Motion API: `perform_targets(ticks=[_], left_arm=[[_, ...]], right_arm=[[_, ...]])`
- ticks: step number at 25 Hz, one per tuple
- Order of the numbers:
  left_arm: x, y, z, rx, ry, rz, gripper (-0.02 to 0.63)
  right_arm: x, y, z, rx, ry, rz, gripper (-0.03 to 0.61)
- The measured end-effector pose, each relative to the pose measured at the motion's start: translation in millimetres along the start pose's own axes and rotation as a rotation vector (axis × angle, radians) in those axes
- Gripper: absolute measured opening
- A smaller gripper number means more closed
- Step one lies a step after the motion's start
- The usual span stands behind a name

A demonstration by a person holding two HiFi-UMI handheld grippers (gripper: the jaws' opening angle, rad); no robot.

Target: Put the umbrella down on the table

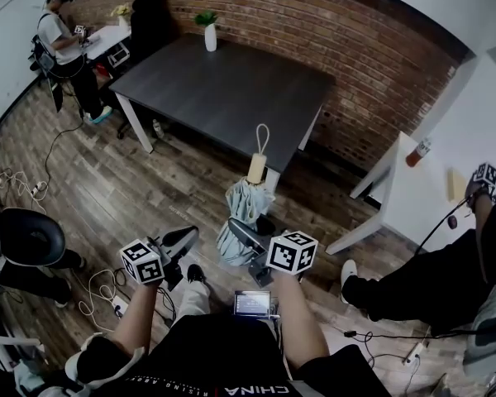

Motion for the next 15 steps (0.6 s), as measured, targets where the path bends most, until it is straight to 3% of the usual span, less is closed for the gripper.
perform_targets(ticks=[15], left_arm=[[36, -35, -5, -0.021, 0.013, -0.001, 0.003]], right_arm=[[-14, -24, -38, -0.009, 0.023, 0.006, 0.308]])
Point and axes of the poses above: the fingertips, and each gripper's own axes: z backward along the fingers, x to its left, y out of its underside, the point moved 1 cm from there along z, backward along the fingers, and after that the axes turned 5 degrees about z, right-handed, at the moved point
